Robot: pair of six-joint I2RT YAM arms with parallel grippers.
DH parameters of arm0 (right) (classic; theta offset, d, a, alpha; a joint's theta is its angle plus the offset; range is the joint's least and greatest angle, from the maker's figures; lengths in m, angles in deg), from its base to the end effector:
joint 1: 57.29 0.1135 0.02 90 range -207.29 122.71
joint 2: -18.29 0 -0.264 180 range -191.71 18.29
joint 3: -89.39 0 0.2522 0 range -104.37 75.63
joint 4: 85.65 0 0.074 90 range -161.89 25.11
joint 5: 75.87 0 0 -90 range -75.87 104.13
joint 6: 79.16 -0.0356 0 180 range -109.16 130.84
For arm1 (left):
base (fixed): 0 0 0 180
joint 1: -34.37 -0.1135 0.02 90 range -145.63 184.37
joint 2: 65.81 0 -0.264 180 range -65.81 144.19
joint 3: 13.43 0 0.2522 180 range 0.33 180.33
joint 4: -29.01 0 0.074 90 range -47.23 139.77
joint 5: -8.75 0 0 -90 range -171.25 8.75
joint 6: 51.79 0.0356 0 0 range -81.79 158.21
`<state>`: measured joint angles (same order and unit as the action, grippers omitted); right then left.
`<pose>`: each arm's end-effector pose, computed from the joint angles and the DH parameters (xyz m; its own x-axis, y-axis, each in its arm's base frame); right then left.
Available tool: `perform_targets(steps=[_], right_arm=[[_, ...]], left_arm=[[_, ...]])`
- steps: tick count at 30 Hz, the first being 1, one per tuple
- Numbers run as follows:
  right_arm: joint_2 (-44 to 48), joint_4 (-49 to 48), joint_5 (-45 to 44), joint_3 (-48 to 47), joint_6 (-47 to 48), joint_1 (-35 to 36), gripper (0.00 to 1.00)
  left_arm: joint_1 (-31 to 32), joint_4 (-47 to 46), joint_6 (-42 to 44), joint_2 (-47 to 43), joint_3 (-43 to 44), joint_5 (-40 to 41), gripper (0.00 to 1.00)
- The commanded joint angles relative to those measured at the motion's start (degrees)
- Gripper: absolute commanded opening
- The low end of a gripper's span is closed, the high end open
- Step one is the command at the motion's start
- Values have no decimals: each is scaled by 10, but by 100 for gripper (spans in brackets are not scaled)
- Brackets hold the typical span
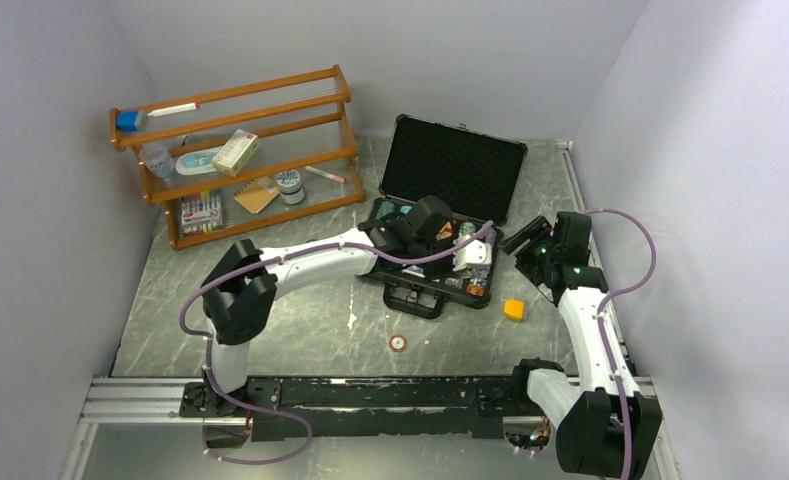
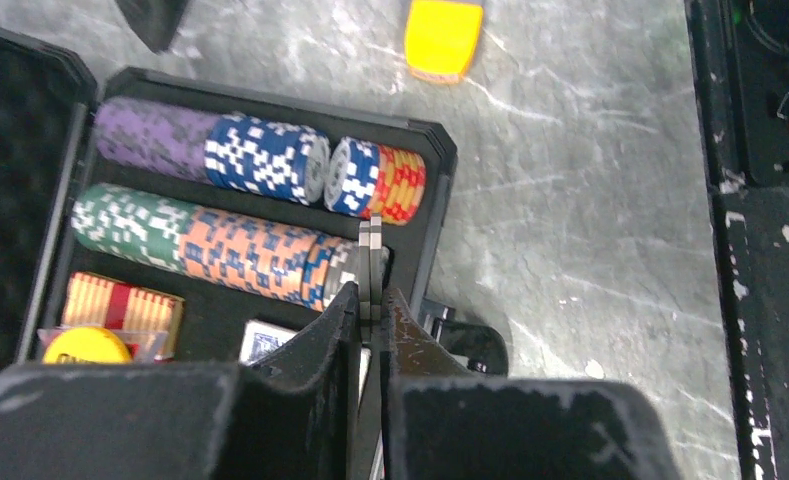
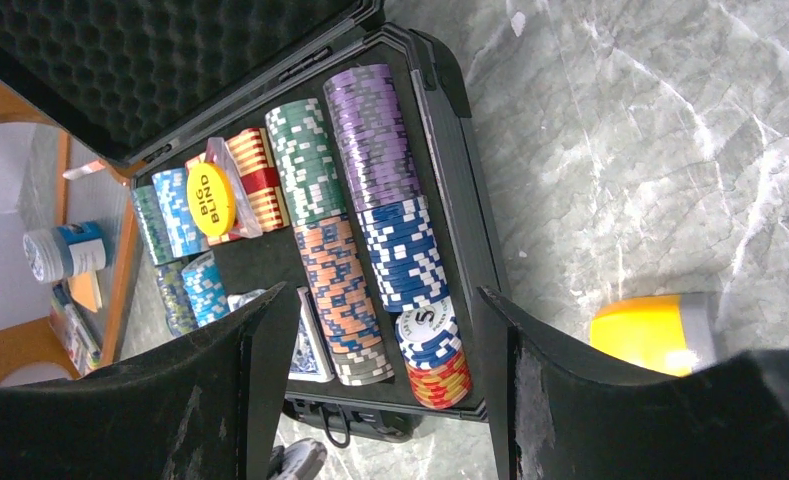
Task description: Pack up texas hold em set
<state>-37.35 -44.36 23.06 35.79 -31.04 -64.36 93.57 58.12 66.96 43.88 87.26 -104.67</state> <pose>0.2016 -0.0194 0.2475 -0.5007 0.7266 -0.4705 0.4617 0.6839 0.5649 0.2142 -0.3869 0.2568 0.1791 0.5616 -0.8078 0.9834 -0.0786 0.1634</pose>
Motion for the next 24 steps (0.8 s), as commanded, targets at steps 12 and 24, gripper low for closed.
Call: perform_targets(steps=[12, 24], right_arm=[[8, 5, 3, -10, 13, -5, 68], [7, -3, 12, 3, 11, -5, 68]], left_arm=[[5, 79, 39, 69, 51, 34, 7], [7, 47, 40, 93, 59, 104, 7]])
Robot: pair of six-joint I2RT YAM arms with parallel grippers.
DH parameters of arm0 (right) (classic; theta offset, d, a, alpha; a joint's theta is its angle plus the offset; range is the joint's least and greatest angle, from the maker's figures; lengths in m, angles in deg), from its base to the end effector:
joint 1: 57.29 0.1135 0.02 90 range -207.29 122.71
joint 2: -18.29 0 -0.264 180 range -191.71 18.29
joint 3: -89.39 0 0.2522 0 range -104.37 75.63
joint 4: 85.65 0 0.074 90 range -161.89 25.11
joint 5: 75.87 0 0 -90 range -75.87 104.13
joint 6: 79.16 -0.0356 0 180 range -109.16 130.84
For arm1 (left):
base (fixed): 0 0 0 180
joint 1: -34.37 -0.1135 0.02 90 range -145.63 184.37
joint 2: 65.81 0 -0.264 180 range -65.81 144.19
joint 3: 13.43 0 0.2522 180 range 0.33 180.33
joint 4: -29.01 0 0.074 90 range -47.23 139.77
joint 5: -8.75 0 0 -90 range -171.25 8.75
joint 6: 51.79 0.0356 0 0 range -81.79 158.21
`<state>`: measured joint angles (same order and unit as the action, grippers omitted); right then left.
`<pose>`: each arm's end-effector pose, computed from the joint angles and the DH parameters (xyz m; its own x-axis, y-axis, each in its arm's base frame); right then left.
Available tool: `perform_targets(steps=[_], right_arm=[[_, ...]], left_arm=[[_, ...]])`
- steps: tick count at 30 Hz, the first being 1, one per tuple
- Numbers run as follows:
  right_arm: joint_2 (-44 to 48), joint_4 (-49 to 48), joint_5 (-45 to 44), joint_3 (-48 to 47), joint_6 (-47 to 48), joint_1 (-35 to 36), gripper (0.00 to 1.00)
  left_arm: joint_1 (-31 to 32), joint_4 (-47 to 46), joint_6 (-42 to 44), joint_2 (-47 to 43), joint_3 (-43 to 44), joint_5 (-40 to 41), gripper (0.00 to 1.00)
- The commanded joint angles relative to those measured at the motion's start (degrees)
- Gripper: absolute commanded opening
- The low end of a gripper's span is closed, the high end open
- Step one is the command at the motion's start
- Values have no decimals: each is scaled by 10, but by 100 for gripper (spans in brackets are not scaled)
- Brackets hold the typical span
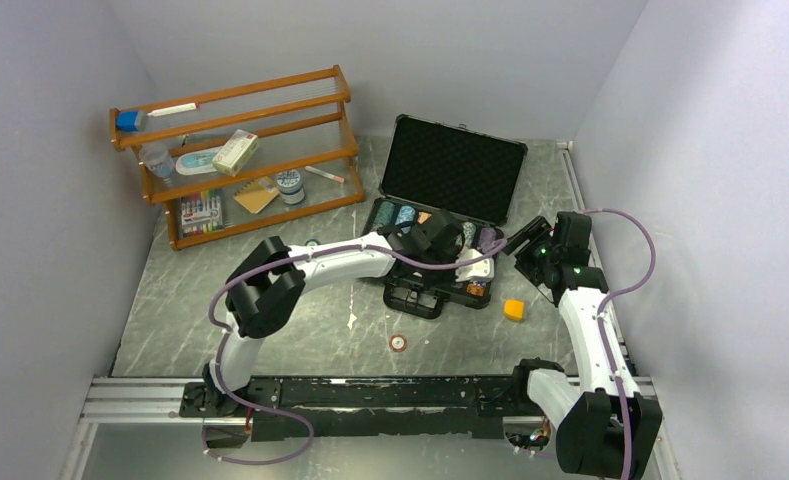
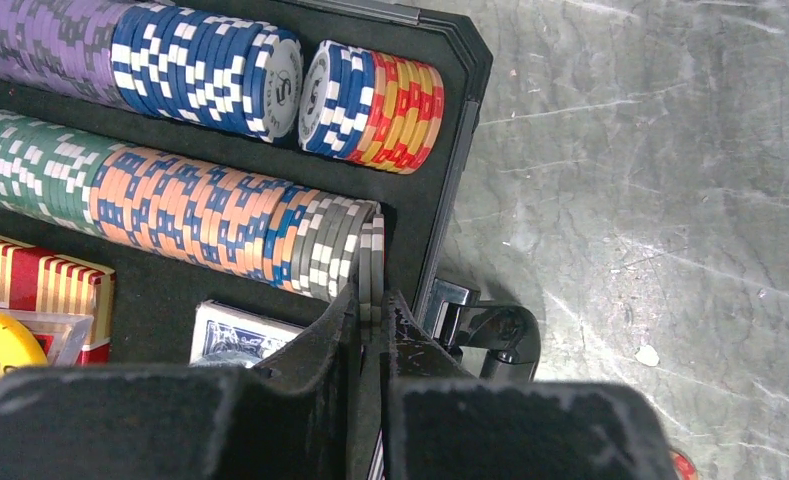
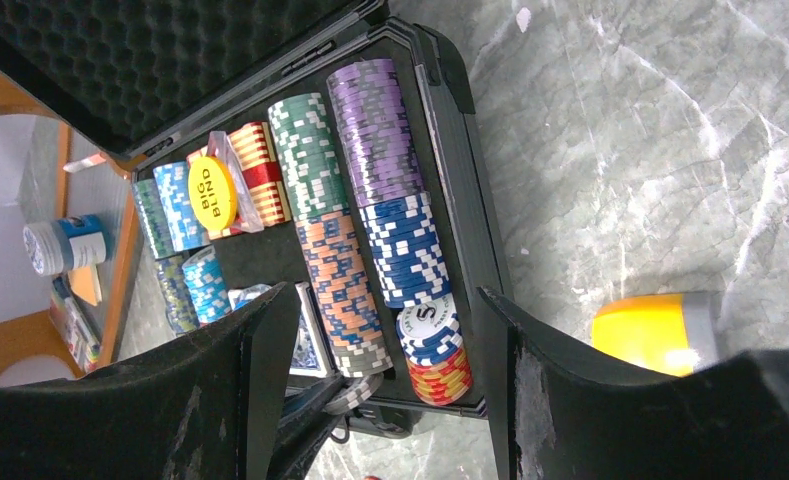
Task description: Pack up texas hold em set
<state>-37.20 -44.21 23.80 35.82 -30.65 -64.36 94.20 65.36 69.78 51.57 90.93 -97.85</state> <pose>0.2010 -0.0189 0.2477 -0.5103 0.7214 -0.4682 0.4515 0.6881 0.5681 0.2211 -0.4007 0.2091 0.1577 0.7270 -0.6683 0.9852 -0.0702 0.1562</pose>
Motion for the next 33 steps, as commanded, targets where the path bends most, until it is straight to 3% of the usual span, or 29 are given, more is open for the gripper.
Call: perform_targets(steps=[1, 3, 7, 10, 26, 30, 33], right_arm=[[6, -4, 3, 2, 7, -5, 68], [7, -2, 1, 2, 8, -5, 68], [9, 4, -4, 0, 9, -5, 68], [11, 9, -8, 0, 13, -5, 68], [3, 17, 88, 7, 83, 11, 62], [5, 17, 79, 16, 86, 65, 52], [-6, 17, 31, 15, 72, 138, 51]], left_arm=[[2, -27, 11, 19, 22, 38, 10], [4, -25, 12, 25, 23, 44, 17], [4, -16, -10, 28, 34, 44, 40], [2, -17, -22, 12, 35, 25, 50], [-29, -96, -86, -125, -51, 14, 53], [-38, -153, -160, -176, -98, 51, 55], [-44, -207, -254, -226, -151, 100, 59]])
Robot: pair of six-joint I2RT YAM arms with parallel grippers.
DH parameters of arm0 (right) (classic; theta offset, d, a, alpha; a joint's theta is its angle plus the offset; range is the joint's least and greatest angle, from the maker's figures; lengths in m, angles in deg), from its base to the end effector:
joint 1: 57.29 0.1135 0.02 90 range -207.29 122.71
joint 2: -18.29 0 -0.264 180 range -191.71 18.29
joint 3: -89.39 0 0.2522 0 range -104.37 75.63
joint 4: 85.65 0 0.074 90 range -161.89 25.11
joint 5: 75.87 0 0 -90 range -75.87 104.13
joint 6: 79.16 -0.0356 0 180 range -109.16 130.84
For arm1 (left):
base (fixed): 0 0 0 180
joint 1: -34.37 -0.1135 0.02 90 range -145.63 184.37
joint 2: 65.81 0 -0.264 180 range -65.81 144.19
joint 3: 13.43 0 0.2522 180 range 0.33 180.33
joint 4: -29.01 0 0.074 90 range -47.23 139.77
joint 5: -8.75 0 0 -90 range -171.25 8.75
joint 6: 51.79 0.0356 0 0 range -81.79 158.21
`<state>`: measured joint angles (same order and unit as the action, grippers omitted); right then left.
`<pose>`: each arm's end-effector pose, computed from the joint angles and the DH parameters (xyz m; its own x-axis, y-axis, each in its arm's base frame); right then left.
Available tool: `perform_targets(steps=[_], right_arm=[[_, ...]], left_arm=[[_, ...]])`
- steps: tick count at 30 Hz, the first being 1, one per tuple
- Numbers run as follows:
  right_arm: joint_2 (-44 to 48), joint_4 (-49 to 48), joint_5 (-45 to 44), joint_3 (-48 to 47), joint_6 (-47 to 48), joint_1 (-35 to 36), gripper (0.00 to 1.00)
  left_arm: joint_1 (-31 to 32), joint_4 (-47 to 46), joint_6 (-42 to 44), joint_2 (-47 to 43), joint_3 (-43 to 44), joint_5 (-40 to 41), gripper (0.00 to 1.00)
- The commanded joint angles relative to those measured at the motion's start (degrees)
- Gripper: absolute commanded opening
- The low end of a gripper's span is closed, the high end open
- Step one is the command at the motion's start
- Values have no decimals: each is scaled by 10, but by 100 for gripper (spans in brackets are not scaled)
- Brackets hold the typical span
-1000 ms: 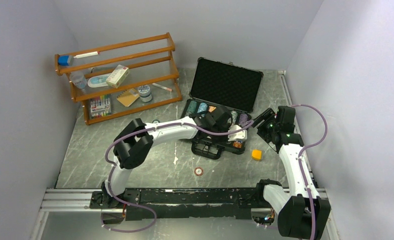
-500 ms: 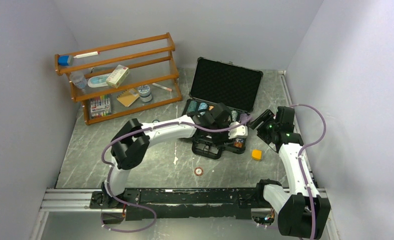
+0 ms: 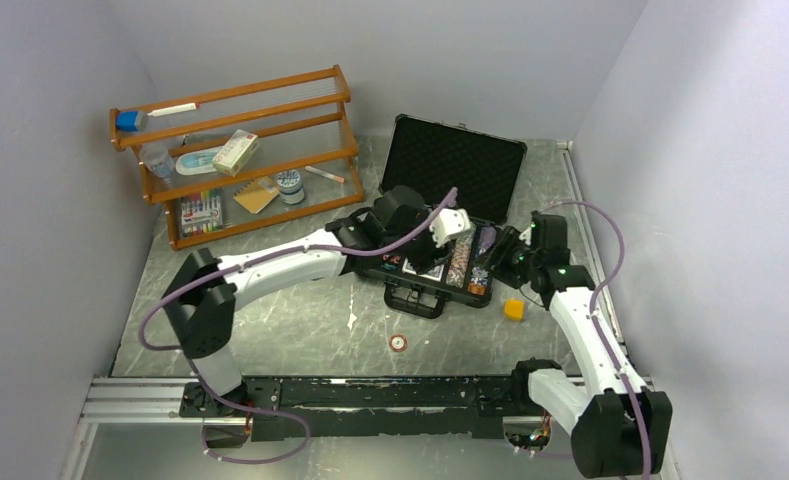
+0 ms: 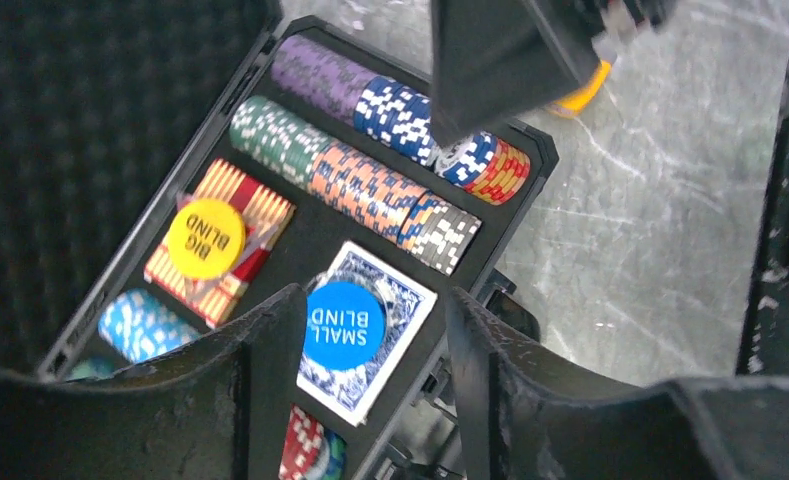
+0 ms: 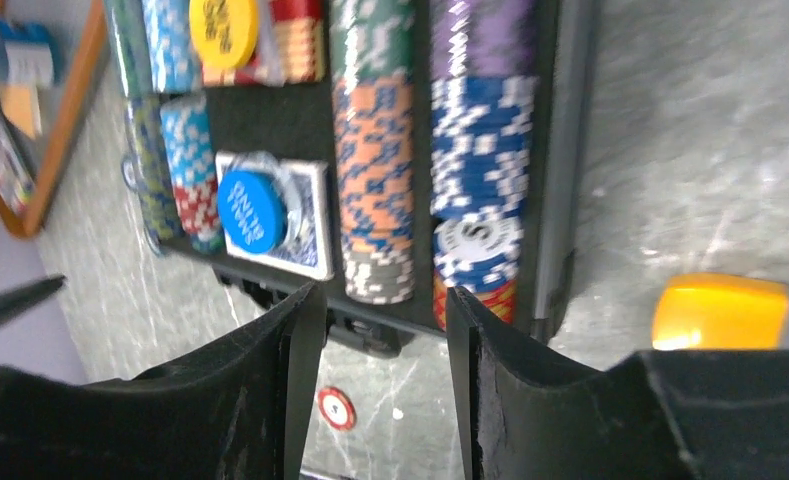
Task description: Pack up texas hold em set
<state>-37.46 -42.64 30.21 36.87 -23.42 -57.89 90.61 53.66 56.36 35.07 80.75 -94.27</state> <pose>0.1982 0.0078 0.2394 -0.6991 0.5483 -0.4590 0.2566 0.7915 0.5547 0.2229 -0.3479 0.2868 0.0109 0.5298 -0.8480 0.9614 0.2278 0.1546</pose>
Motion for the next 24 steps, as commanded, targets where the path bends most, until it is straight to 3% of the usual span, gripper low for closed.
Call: perform_targets(steps=[1, 7, 9, 11, 13, 17, 24], right_arm=[[-7, 3, -53, 2, -5, 98, 52], [-33, 24, -150, -17, -34, 239, 57], [-49, 36, -176, -24, -40, 281, 58], [-65, 47, -205, -33, -52, 338, 61], [-84, 61, -237, -49, -64, 391, 65], [-132, 87, -290, -87, -86, 497, 73], [-271, 113, -302, -150, -104, 616, 80]], left_arm=[[-8, -104, -144, -79, -70, 86, 60], [-15, -125, -240, -215, -184, 232, 69], [-16, -105, -261, -258, -208, 278, 72], [-16, -82, -282, -302, -222, 320, 81], [-17, -18, -317, -339, -212, 360, 81], [-17, 65, -332, -418, -213, 395, 82], [-17, 86, -361, -517, -278, 424, 83]])
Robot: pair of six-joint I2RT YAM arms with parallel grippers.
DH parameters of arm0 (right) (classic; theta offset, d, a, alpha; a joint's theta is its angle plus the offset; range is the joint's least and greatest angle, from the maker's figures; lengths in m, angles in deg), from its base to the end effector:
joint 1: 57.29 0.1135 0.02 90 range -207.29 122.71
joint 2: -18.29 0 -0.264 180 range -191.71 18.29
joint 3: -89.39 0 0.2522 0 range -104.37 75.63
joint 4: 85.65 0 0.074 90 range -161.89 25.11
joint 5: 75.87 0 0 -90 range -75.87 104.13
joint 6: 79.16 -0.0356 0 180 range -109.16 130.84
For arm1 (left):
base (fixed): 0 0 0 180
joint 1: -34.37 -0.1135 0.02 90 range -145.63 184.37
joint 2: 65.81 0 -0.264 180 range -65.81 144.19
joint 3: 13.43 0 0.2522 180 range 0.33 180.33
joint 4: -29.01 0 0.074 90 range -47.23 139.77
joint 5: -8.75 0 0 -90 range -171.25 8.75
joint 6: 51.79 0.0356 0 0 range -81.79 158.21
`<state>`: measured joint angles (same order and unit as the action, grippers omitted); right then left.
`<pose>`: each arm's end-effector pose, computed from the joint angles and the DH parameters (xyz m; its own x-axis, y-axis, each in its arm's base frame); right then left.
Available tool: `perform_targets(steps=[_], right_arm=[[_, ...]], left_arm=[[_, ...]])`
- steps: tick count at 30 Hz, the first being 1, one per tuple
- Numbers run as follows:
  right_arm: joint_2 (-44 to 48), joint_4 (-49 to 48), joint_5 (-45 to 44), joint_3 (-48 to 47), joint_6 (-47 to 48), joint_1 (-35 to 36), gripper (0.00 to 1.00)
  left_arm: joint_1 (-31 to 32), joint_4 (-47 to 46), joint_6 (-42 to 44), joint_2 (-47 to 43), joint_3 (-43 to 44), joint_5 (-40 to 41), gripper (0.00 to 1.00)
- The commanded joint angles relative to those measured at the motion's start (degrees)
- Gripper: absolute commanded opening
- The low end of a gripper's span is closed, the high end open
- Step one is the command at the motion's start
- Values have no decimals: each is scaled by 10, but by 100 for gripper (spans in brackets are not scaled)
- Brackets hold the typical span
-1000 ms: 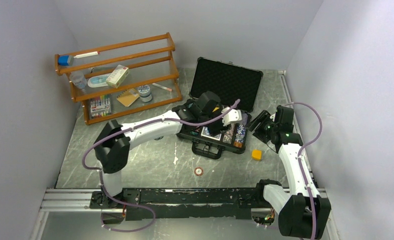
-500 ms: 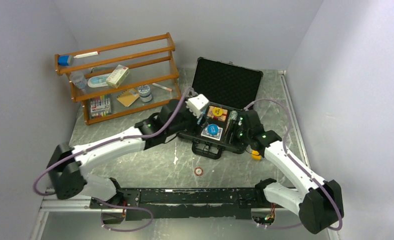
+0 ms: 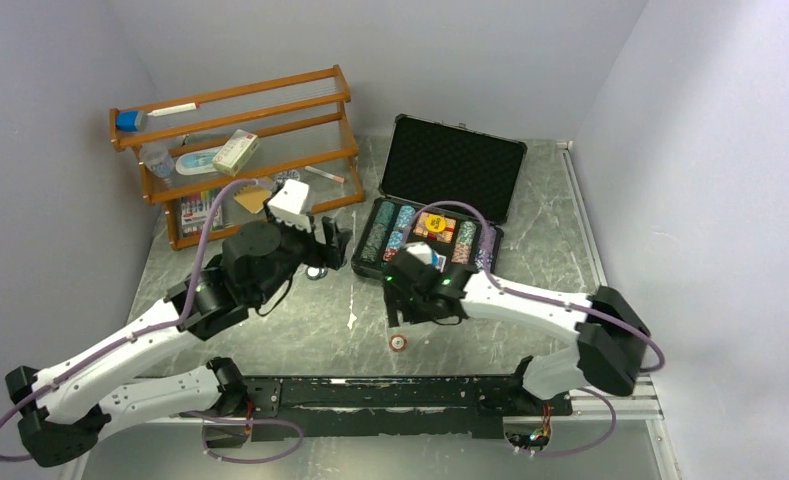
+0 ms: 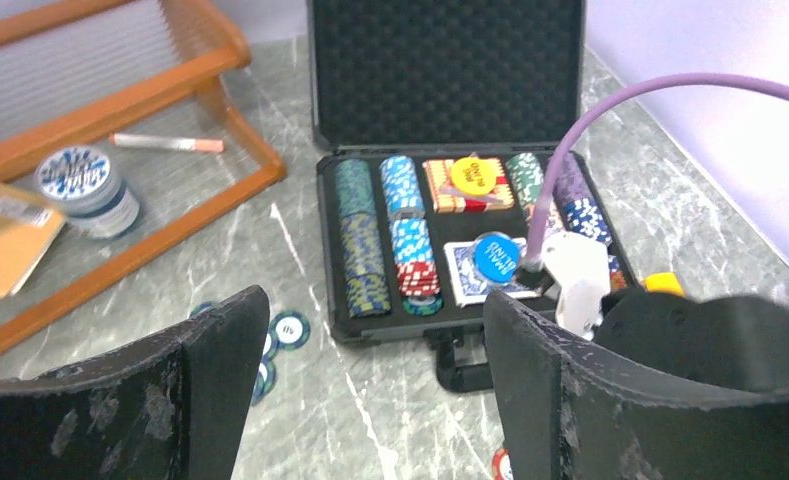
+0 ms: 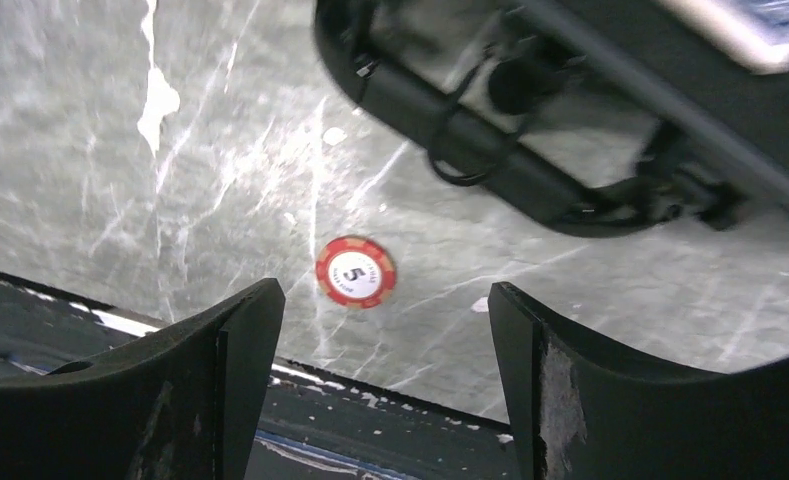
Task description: Pack up texas hold em set
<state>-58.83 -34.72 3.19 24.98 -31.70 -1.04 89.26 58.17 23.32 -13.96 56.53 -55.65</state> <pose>0.1476 0.2087 0.2177 -0.8871 -0.1328 -0.4421 -0.2304 0.9572 0.1749 0.1281 -0.1554 0.3792 -0.2334 -0.0709 -0.9698 0.4489 0.8768 -0.1722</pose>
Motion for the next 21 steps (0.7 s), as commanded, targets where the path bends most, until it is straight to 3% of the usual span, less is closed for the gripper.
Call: perform_targets(steps=[1, 12, 21], right_arm=[[-73, 39, -33, -39, -24, 60, 81], [-146, 21, 6, -41, -30, 88, 76], [-190, 11, -13, -45, -37, 88, 66]], left_arm=[[-3, 39, -34, -34, -46, 40, 83], [-3, 39, -40, -52, -70, 54, 82], [-3, 26, -42, -46, -76, 53, 82]])
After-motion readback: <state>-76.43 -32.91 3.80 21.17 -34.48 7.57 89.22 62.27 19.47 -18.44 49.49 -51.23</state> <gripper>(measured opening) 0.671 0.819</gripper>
